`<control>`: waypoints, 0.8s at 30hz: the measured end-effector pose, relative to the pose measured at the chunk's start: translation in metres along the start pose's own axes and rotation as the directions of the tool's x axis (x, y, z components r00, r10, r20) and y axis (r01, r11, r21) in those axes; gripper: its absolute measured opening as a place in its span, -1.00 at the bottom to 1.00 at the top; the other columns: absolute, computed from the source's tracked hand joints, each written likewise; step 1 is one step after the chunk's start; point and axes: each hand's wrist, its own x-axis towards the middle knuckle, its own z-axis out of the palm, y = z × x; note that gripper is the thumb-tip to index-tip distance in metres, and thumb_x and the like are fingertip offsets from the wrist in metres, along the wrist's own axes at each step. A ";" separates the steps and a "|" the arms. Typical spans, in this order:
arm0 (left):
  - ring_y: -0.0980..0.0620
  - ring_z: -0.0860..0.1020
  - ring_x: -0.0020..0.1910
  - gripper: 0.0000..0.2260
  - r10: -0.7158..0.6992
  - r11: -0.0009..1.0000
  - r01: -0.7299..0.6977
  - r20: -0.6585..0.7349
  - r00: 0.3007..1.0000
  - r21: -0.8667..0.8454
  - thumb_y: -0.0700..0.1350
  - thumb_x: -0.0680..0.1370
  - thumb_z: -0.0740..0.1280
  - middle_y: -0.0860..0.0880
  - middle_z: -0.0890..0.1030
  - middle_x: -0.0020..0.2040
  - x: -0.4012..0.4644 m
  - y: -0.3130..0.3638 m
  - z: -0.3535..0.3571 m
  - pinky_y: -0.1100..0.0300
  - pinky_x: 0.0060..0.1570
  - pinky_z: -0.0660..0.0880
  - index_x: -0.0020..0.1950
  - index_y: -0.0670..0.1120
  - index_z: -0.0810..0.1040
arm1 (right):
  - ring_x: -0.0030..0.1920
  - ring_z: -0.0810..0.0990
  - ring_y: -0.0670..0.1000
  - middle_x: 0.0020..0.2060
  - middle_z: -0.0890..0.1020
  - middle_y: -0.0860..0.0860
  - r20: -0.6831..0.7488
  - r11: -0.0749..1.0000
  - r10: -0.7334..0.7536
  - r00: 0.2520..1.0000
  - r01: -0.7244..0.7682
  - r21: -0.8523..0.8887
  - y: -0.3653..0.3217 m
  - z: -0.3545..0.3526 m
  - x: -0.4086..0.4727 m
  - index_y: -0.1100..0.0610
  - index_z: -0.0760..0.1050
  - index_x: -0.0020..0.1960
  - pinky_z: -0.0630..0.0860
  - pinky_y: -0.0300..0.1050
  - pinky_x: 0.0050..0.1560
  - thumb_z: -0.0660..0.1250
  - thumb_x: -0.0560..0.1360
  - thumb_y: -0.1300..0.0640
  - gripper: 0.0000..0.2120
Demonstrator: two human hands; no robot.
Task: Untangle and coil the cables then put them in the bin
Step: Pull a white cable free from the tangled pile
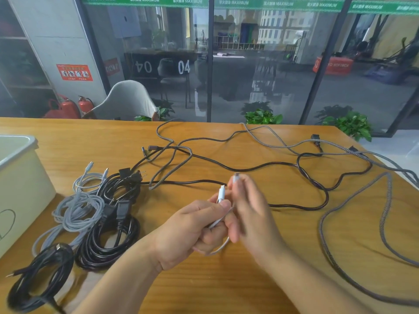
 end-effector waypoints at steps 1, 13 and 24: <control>0.04 0.06 -0.48 -0.56 0.004 1.000 -0.004 0.005 1.000 -0.004 0.06 0.68 0.14 0.03 0.15 -0.47 0.000 0.000 0.000 0.21 -0.44 0.10 -0.19 -0.16 0.63 | -0.22 0.57 0.03 -0.25 0.64 0.02 0.006 0.998 -0.039 0.999 0.040 -0.042 0.002 0.004 -0.003 0.20 0.39 0.01 0.54 0.05 -0.12 0.07 0.74 -0.05 -0.66; 0.03 0.10 -0.46 -0.54 0.157 0.987 -0.126 -0.510 0.846 0.095 0.08 0.72 0.14 -0.01 0.19 -0.44 0.013 -0.001 0.016 0.21 -0.47 0.11 -0.27 -0.14 0.51 | -0.46 0.48 0.05 -0.39 0.50 0.02 -0.159 0.895 -0.339 0.927 0.266 -0.358 0.004 0.007 -0.003 -0.04 0.37 0.04 0.47 0.19 -0.43 0.06 0.73 -0.06 -0.82; 0.07 0.27 -0.52 -0.47 0.168 0.971 -0.053 -0.512 0.842 0.231 -0.01 0.74 0.12 -0.10 0.41 -0.45 0.015 -0.004 0.025 0.30 -0.48 0.25 -0.26 -0.37 0.50 | -0.45 0.52 0.01 -0.35 0.57 -0.09 -0.161 0.912 -0.286 0.944 0.217 -0.348 0.010 0.007 -0.005 -0.11 0.51 0.17 0.50 0.04 -0.44 0.09 0.74 -0.11 -0.77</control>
